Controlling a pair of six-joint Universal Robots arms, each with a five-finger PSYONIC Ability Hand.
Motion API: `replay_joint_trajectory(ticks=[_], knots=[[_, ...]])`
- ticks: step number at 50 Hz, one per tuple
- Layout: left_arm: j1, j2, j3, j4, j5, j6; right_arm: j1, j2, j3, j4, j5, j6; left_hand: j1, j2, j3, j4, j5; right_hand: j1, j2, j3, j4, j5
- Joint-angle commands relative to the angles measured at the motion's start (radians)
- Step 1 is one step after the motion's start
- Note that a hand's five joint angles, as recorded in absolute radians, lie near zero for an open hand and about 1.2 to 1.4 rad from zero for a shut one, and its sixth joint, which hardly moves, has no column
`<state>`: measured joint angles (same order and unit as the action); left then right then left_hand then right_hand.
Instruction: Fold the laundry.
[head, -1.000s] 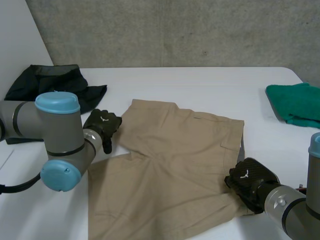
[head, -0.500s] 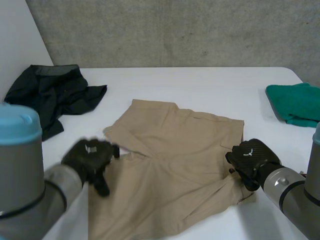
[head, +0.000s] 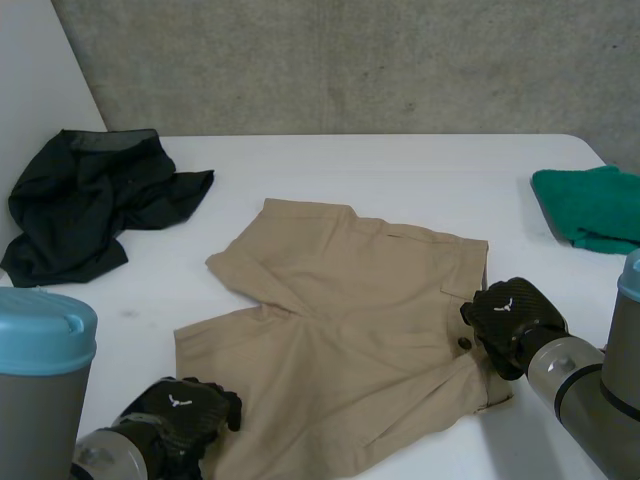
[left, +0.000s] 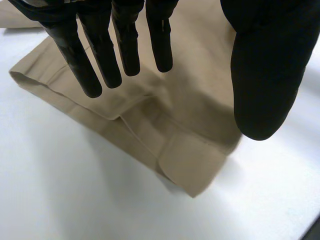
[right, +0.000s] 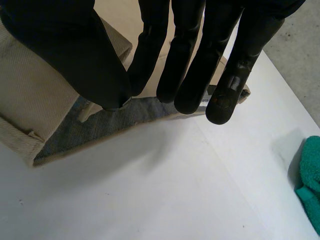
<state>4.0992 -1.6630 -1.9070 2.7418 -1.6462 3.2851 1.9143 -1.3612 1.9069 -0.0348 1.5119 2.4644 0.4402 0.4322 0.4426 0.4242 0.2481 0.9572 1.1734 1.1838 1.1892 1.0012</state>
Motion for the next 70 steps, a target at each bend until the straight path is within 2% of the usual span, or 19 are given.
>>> replay_joint_trajectory(ticks=[1,11,19,32,36,47,49,50,55,58,70], knots=[[-0.037,0.014,-0.015,-0.014,-0.004,-0.024,0.002,0.002,0.004,-0.007,-0.002,0.002,0.046,0.054,0.044,0.062,0.064,0.439,0.223,0.213,0.207,0.221],[-0.037,0.003,-0.035,0.013,-0.011,-0.024,-0.001,0.002,0.006,-0.007,-0.002,0.002,0.058,0.066,0.056,0.074,0.076,0.439,0.223,0.213,0.207,0.221],[-0.037,-0.017,-0.05,0.088,-0.018,-0.018,-0.003,0.002,0.006,-0.007,-0.002,0.002,0.152,0.16,0.15,0.168,0.169,0.439,0.223,0.213,0.207,0.221],[-0.043,-0.08,-0.07,0.173,-0.078,-0.01,-0.003,0.001,0.003,-0.007,-0.001,0.004,0.569,0.577,0.566,0.585,0.586,0.439,0.223,0.213,0.207,0.221],[-0.06,-0.078,-0.061,0.176,-0.081,-0.01,-0.005,0.001,0.0,-0.005,-0.001,0.004,0.955,0.963,0.953,0.971,0.973,0.439,0.223,0.213,0.207,0.221],[-0.031,-0.08,0.112,0.208,-0.084,0.031,-0.026,-0.006,-0.026,0.009,-0.009,0.005,0.956,0.964,0.954,0.972,0.974,0.439,0.223,0.213,0.207,0.221],[-0.02,-0.107,0.138,0.211,-0.084,0.051,-0.026,-0.009,-0.032,0.03,-0.009,0.004,0.956,0.964,0.954,0.972,0.974,-0.004,-0.22,-0.231,-0.236,-0.223],[-0.017,-0.115,0.144,0.211,-0.084,0.054,-0.028,-0.009,-0.035,0.042,-0.009,0.004,0.956,0.964,0.954,0.972,0.974,-0.151,-0.368,-0.378,-0.383,-0.37],[-0.011,-0.162,0.183,0.214,-0.084,0.067,-0.083,-0.051,-0.068,0.182,-0.016,0.005,0.956,0.964,0.954,0.972,0.974,-0.51,-0.726,-0.737,-0.742,-0.729],[-0.011,-0.196,0.207,0.214,-0.084,0.068,-0.104,-0.076,-0.078,0.236,-0.036,0.007,0.956,0.964,0.954,0.972,0.974,-0.529,-0.745,-0.755,-0.761,-0.747],[-0.003,-0.254,0.276,0.213,-0.084,0.07,-0.187,-0.225,-0.129,0.456,-0.263,0.116,0.956,0.964,0.954,0.972,0.974,-0.535,-0.751,-0.761,-0.767,-0.753]])
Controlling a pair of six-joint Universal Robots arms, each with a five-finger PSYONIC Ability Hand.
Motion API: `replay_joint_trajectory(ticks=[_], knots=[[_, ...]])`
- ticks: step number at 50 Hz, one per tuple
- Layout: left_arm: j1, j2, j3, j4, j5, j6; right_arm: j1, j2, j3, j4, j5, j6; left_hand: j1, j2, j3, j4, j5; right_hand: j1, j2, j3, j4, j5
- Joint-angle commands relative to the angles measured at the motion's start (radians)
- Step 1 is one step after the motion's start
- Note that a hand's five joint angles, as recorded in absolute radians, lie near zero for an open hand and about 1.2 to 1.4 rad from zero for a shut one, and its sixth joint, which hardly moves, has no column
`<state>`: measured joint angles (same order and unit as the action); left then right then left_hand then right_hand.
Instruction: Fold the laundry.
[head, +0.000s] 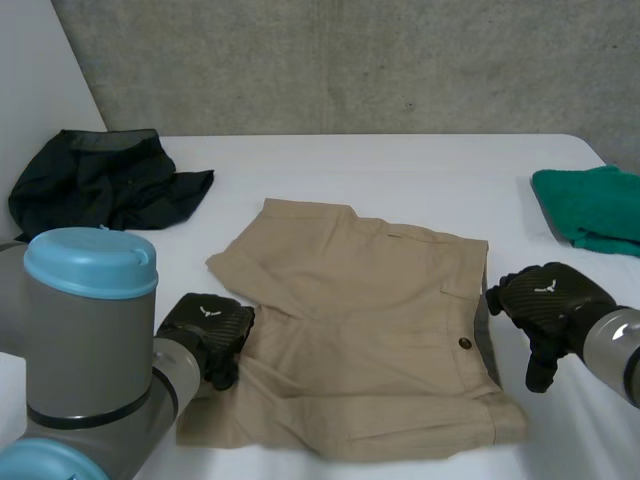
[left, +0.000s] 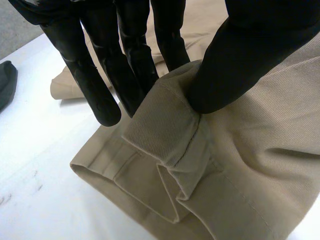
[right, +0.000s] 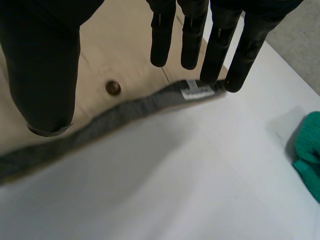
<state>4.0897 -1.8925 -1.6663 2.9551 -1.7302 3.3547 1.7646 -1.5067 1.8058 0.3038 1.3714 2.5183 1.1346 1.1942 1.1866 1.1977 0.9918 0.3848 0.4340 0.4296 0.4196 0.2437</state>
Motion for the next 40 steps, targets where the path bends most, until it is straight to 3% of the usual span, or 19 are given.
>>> replay_joint_trajectory(ticks=[1,9,20,24,25,29,36,40], knots=[[0.008,-0.03,0.04,-0.001,0.0,0.0,-0.039,-0.09,-0.031,0.15,-0.152,0.062,0.262,0.202,0.21,0.199,0.23,0.038,-0.011,-0.007,0.003,0.004],[0.018,-0.086,0.105,-0.002,-0.002,0.0,-0.037,-0.093,0.032,0.207,-0.235,0.063,0.262,0.202,0.21,0.199,0.23,0.044,-0.005,-0.001,0.009,0.01],[0.021,-0.109,0.148,-0.002,-0.002,0.0,0.013,0.019,0.153,0.049,-0.201,0.066,0.262,0.202,0.21,0.199,0.23,0.076,0.027,0.031,0.041,0.042],[0.023,-0.109,0.152,-0.002,0.0,0.0,0.035,0.071,0.165,-0.024,-0.164,0.068,0.262,0.202,0.21,0.199,0.23,0.266,0.217,0.221,0.231,0.233],[0.023,-0.109,0.154,-0.001,0.0,0.0,0.041,0.091,0.165,-0.057,-0.146,0.068,0.262,0.202,0.21,0.199,0.23,0.537,0.488,0.492,0.502,0.504],[0.027,-0.114,0.175,0.002,0.001,0.0,0.055,0.147,0.133,-0.124,-0.088,0.066,0.262,0.202,0.21,0.199,0.23,1.01,0.961,0.965,0.975,0.977],[0.06,-0.184,0.302,0.045,0.001,0.008,0.059,0.181,-0.041,-0.195,-0.018,0.115,0.262,0.202,0.21,0.199,0.23,1.011,0.962,0.967,0.977,0.978],[0.08,-0.24,0.407,0.14,0.003,0.048,0.059,0.236,-0.201,-0.215,0.001,0.175,0.262,0.202,0.21,0.199,0.23,1.011,0.962,0.967,0.977,0.978]])
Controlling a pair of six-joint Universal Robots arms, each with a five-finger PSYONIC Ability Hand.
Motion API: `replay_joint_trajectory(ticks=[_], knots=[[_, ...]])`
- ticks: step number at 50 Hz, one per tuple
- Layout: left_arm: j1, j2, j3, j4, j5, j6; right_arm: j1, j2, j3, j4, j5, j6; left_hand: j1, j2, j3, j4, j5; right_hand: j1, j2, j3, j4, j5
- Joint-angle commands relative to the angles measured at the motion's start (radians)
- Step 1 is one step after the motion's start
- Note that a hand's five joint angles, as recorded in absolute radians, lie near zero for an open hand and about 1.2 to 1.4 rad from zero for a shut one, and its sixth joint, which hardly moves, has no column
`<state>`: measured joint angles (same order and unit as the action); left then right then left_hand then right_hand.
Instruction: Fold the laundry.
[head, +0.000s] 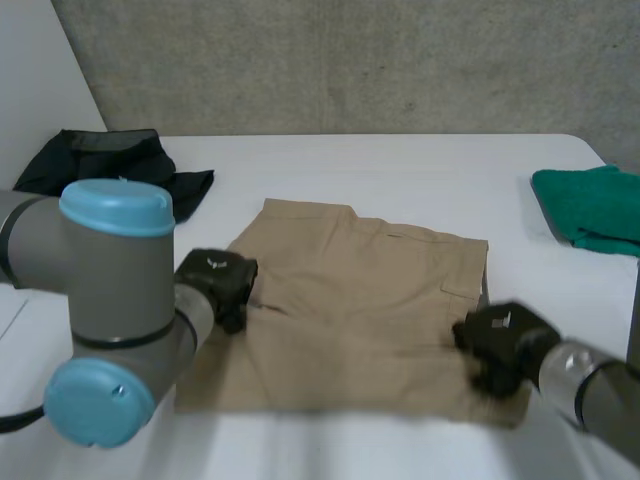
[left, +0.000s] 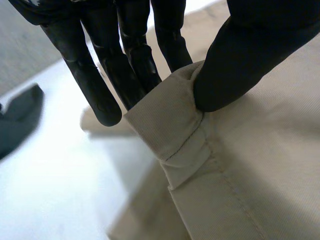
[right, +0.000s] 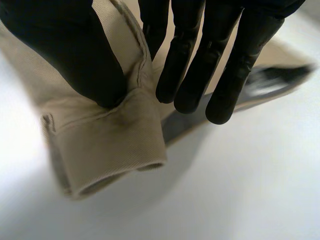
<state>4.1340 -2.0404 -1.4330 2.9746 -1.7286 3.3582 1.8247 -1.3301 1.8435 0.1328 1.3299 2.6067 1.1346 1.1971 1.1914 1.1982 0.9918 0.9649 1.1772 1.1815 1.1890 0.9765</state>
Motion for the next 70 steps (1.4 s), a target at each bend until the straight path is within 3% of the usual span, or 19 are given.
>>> replay_joint_trajectory(ticks=[1,6,14,23,24,25,26,27,28,29,32,35,42,47,53,58,67,68,70], knots=[[0.043,-0.105,0.195,0.142,0.0,0.059,0.001,0.093,-0.303,-0.045,0.058,0.101,0.262,0.199,0.205,0.198,0.23,0.431,0.219,0.215,0.207,0.245],[0.097,-0.216,0.319,0.343,0.011,0.186,0.05,0.221,-0.496,-0.05,0.133,0.108,0.262,0.199,0.205,0.198,0.23,0.431,0.219,0.215,0.207,0.245],[0.101,-0.41,0.479,0.633,0.07,0.228,0.111,0.497,-0.782,-0.11,0.308,0.089,0.262,0.199,0.205,0.198,0.23,0.431,0.219,0.215,0.207,0.245],[0.101,-0.586,0.597,0.684,0.207,0.228,0.123,0.649,-0.872,-0.309,0.344,-0.046,0.262,0.199,0.205,0.198,0.23,0.431,0.219,0.215,0.207,0.245],[0.103,-0.593,0.606,0.687,0.207,0.228,0.133,0.658,-0.872,-0.333,0.362,-0.08,0.175,0.112,0.118,0.111,0.143,0.431,0.219,0.215,0.207,0.245],[0.101,-0.604,0.617,0.698,0.207,0.228,0.137,0.66,-0.872,-0.343,0.376,-0.092,-0.253,-0.316,-0.31,-0.317,-0.285,0.431,0.219,0.215,0.207,0.245],[0.101,-0.606,0.617,0.705,0.205,0.23,0.14,0.66,-0.874,-0.349,0.393,-0.103,-0.522,-0.585,-0.579,-0.586,-0.554,0.427,0.214,0.21,0.202,0.24],[0.1,-0.604,0.615,0.715,0.205,0.23,0.145,0.655,-0.874,-0.352,0.409,-0.109,-0.775,-0.837,-0.832,-0.838,-0.806,0.217,0.005,0.001,-0.007,0.031],[0.097,-0.603,0.611,0.725,0.207,0.228,0.149,0.648,-0.876,-0.352,0.44,-0.118,-0.96,-1.023,-1.017,-1.024,-0.992,-0.308,-0.52,-0.525,-0.532,-0.494],[0.094,-0.594,0.596,0.747,0.21,0.228,0.151,0.64,-0.876,-0.351,0.457,-0.119,-0.945,-1.007,-1.002,-1.008,-0.977,-0.493,-0.706,-0.71,-0.718,-0.68],[0.094,-0.56,0.565,0.777,0.201,0.228,0.16,0.588,-0.862,-0.346,0.495,-0.106,-0.956,-1.019,-1.013,-1.02,-0.988,-0.79,-1.003,-1.007,-1.014,-0.977],[0.097,-0.494,0.513,0.802,0.196,0.228,0.162,0.531,-0.83,-0.344,0.505,-0.106,-0.953,-1.016,-1.01,-1.017,-0.985,-0.79,-1.003,-1.007,-1.014,-0.977],[0.109,-0.318,0.301,0.799,0.195,0.224,0.153,0.306,-0.635,-0.28,0.466,-0.112,-0.951,-1.013,-1.007,-1.014,-0.982,-0.79,-1.003,-1.007,-1.014,-0.977],[0.104,-0.206,0.123,0.778,0.185,0.218,0.148,0.243,-0.501,-0.141,0.367,-0.068,-0.948,-1.01,-1.004,-1.011,-0.979,-0.79,-1.003,-1.007,-1.014,-0.977],[0.092,-0.06,-0.073,0.704,0.133,0.164,0.067,0.216,-0.368,-0.067,0.186,0.266,-0.956,-1.019,-1.013,-1.02,-0.988,-0.625,-0.837,-0.842,-0.849,-0.811],[0.088,-0.011,-0.155,0.676,0.132,0.083,0.019,0.233,-0.317,-0.087,0.062,0.36,-0.95,-1.013,-1.007,-1.014,-0.982,-0.498,-0.711,-0.715,-0.722,-0.684],[0.081,0.003,-0.201,0.661,0.132,0.027,0.002,0.35,-0.323,-0.209,0.098,0.323,-0.945,-1.007,-1.001,-1.008,-0.976,-0.44,-0.652,-0.657,-0.664,-0.626],[0.083,0.002,-0.202,0.661,0.132,0.027,0.002,0.359,-0.326,-0.211,0.104,0.314,-0.945,-1.007,-1.001,-1.008,-0.976,-0.373,-0.585,-0.589,-0.597,-0.559],[0.086,0.0,-0.204,0.659,0.13,0.027,0.001,0.382,-0.334,-0.219,0.126,0.283,-0.945,-1.007,-1.001,-1.008,-0.976,0.07,-0.143,-0.147,-0.154,-0.116]])
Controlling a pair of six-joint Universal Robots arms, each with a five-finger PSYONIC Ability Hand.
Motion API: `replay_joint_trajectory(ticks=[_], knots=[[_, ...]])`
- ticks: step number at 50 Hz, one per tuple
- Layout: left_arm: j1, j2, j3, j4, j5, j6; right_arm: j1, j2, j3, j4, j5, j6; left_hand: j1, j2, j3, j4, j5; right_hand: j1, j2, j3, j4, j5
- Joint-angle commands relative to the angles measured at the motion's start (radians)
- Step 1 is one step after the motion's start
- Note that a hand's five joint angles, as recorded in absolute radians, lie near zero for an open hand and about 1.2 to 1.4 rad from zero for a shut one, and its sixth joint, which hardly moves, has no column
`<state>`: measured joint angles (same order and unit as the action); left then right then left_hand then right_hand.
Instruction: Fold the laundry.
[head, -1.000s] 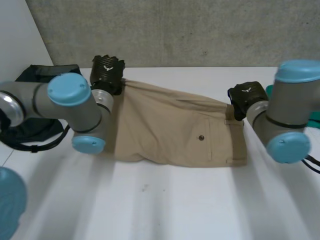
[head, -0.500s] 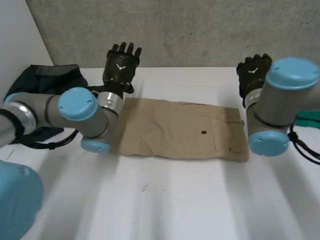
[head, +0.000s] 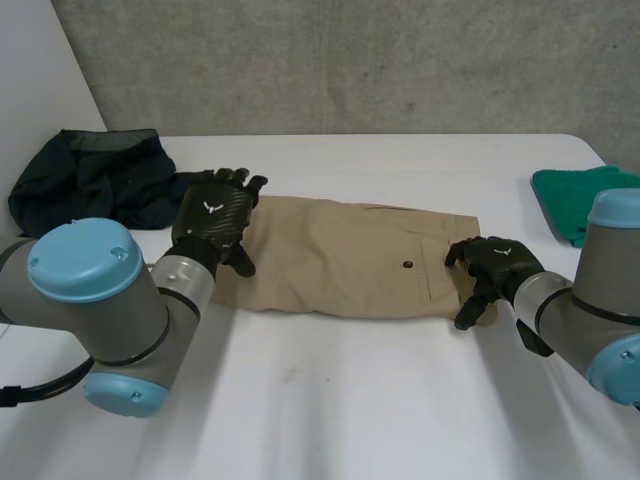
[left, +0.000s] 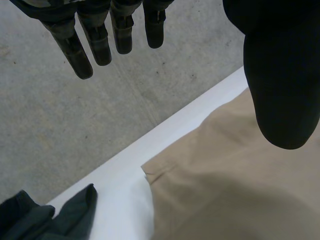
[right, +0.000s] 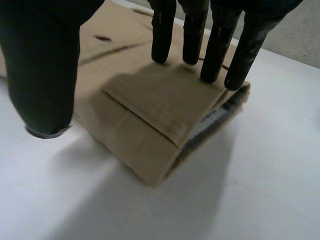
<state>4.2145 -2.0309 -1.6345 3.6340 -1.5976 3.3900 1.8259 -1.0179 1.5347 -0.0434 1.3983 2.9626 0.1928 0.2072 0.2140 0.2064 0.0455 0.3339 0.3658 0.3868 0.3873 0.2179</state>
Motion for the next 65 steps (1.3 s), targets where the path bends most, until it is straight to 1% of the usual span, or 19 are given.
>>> replay_joint_trajectory(ticks=[1,2,8,14,25,29,34,39,41,42,44,45,48,49,52,53,57,61,65], knots=[[0.005,-0.009,-0.002,0.0,-0.001,-0.004,-0.002,0.071,-0.028,-0.049,0.067,-0.08,-0.003,-0.017,-0.024,-0.016,-0.03,0.848,0.816,0.795,0.794,0.789],[0.007,-0.009,-0.002,0.0,-0.001,-0.004,-0.005,0.068,-0.028,-0.064,0.091,-0.097,-0.003,-0.017,-0.024,-0.016,-0.03,1.06,1.028,1.007,1.007,1.002],[0.013,-0.005,-0.007,0.0,-0.002,-0.003,-0.028,0.038,-0.007,-0.082,0.125,-0.152,-0.009,-0.023,-0.03,-0.022,-0.036,1.062,1.03,1.009,1.009,1.004],[0.019,0.024,-0.016,-0.009,-0.002,-0.003,-0.092,-0.106,0.045,-0.07,0.122,-0.272,-0.009,-0.023,-0.03,-0.022,-0.036,1.062,1.03,1.009,1.009,1.004],[0.035,0.095,-0.054,-0.04,-0.001,-0.004,-0.099,-0.2,0.038,-0.088,0.13,-0.781,-0.015,-0.029,-0.036,-0.028,-0.042,1.062,1.03,1.009,1.009,1.004],[0.035,0.1,-0.051,-0.038,-0.002,-0.004,0.044,-0.191,-0.024,-0.161,0.111,-0.83,-0.015,-0.029,-0.036,-0.028,-0.042,1.062,1.03,1.009,1.009,1.004],[0.033,0.11,-0.042,-0.038,-0.005,-0.004,0.255,-0.09,-0.103,-0.239,-0.031,-0.85,-0.015,-0.029,-0.036,-0.028,-0.042,1.062,1.03,1.009,1.009,1.004],[0.033,0.115,-0.025,-0.035,-0.007,-0.003,0.363,-0.001,-0.139,-0.236,-0.166,-0.859,-0.015,-0.029,-0.036,-0.028,-0.042,1.062,1.03,1.009,1.009,1.004],[0.032,0.115,-0.019,-0.037,-0.008,-0.003,0.391,0.027,-0.145,-0.236,-0.2,-0.85,-0.015,-0.029,-0.036,-0.028,-0.042,1.062,1.03,1.009,1.009,1.004],[0.032,0.113,-0.016,-0.037,-0.008,-0.003,0.406,0.05,-0.148,-0.23,-0.228,-0.841,-0.015,-0.029,-0.036,-0.028,-0.042,0.726,0.694,0.673,0.673,0.668],[0.03,0.112,-0.002,-0.037,-0.008,-0.003,0.414,0.056,-0.151,-0.224,-0.237,-0.83,-0.015,-0.029,-0.036,-0.028,-0.042,0.442,0.411,0.39,0.389,0.384],[0.029,0.112,0.004,-0.037,-0.008,-0.003,0.415,0.053,-0.16,-0.221,-0.23,-0.811,-0.015,-0.029,-0.036,-0.028,-0.042,0.156,0.124,0.103,0.103,0.098],[0.022,0.109,0.033,-0.038,-0.011,-0.004,0.415,0.039,-0.18,-0.216,-0.181,-0.749,-0.015,-0.029,-0.036,-0.028,-0.042,-0.159,-0.191,-0.212,-0.213,-0.218],[0.022,0.106,0.042,-0.038,-0.015,-0.008,0.412,0.027,-0.191,-0.214,-0.12,-0.665,-0.015,-0.029,-0.036,-0.028,-0.042,-0.159,-0.191,-0.212,-0.213,-0.218],[0.013,0.092,0.091,-0.04,-0.022,-0.021,0.388,-0.02,-0.196,-0.207,-0.038,-0.466,-0.012,-0.026,-0.033,-0.025,-0.039,-0.159,-0.191,-0.212,-0.213,-0.218],[0.009,0.086,0.105,-0.04,-0.022,-0.027,0.357,-0.074,-0.191,-0.199,0.002,-0.312,-0.012,-0.026,-0.033,-0.025,-0.039,-0.159,-0.191,-0.212,-0.213,-0.218],[-0.021,0.026,0.195,-0.072,-0.019,-0.054,0.287,-0.168,-0.197,-0.103,0.011,-0.001,-0.006,-0.02,-0.027,-0.019,-0.033,-0.159,-0.191,-0.212,-0.213,-0.218],[-0.067,-0.069,0.312,-0.156,-0.007,-0.066,0.233,-0.131,-0.224,0.028,0.007,0.104,0.006,-0.008,-0.015,-0.008,-0.021,-0.159,-0.191,-0.212,-0.213,-0.218],[-0.111,-0.178,0.427,-0.253,0.034,-0.067,0.211,-0.055,-0.281,0.112,0.016,0.095,0.012,-0.003,-0.009,-0.002,-0.015,-0.159,-0.191,-0.212,-0.213,-0.218]])
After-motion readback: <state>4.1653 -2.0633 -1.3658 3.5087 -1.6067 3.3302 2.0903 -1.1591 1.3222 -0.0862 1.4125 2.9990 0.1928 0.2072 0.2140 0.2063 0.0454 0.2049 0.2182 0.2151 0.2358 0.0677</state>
